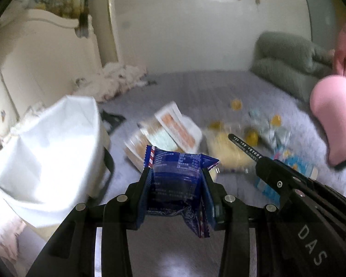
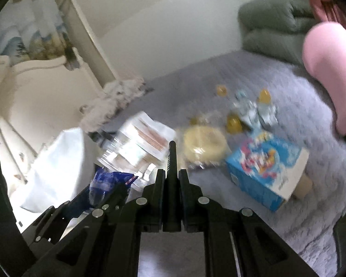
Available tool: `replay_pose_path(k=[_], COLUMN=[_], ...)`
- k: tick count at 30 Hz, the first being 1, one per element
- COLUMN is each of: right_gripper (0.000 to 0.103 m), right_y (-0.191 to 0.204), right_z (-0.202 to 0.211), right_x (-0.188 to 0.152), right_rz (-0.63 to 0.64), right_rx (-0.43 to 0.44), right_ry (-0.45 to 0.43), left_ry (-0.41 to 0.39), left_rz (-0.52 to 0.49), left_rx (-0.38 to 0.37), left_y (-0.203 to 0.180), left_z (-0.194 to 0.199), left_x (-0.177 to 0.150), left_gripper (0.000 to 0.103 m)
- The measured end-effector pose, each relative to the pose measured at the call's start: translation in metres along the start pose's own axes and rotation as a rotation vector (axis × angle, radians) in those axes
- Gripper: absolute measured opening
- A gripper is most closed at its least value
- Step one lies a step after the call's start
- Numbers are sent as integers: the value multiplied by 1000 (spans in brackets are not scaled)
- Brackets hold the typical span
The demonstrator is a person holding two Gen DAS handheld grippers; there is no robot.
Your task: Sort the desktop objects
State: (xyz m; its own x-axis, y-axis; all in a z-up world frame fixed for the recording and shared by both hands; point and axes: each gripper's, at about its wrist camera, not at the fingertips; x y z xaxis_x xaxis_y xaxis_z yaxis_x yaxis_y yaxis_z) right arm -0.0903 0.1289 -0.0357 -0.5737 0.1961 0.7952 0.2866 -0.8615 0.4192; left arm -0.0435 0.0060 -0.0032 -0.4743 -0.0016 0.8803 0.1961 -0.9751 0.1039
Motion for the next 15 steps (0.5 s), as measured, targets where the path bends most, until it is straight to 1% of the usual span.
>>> replay_pose_path(k=[4, 6, 9, 11, 14, 15], right_gripper=[12, 12, 12, 12, 12, 12], right_y=[29, 48, 74, 94, 127, 137], right_z=[9, 12, 8, -2, -21, -27], right_x=[20, 29, 39, 46, 55, 57], right_rz=[15, 43, 73, 76, 89, 90], right_rx=[64, 85, 139, 192, 267, 288], right_ry=[-40, -58, -70, -57, -42, -41], left_ry=[-62, -79, -84, -84, -60, -37], left_rz=[9, 10, 1, -4, 9, 16], left_rx=[28, 45, 83, 130, 193, 215], left_y=[24, 39, 65, 85, 121, 135], left_z=[19, 21, 21, 21, 15, 9], left_x=[25, 35, 51, 62, 80, 86], left_gripper=[41, 41, 41, 41, 41, 41])
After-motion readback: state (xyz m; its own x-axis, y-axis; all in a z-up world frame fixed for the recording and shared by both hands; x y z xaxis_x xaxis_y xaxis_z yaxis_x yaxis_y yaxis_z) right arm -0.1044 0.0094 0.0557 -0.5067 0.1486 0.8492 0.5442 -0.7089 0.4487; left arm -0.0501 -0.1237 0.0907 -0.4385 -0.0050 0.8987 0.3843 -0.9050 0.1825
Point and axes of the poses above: each gripper's, at about its wrist camera, not at the fingertips, and z roughly against the way its jaws point, y to its left, x to its top, and after that the axes turned 7 degrees about -y, right-handed
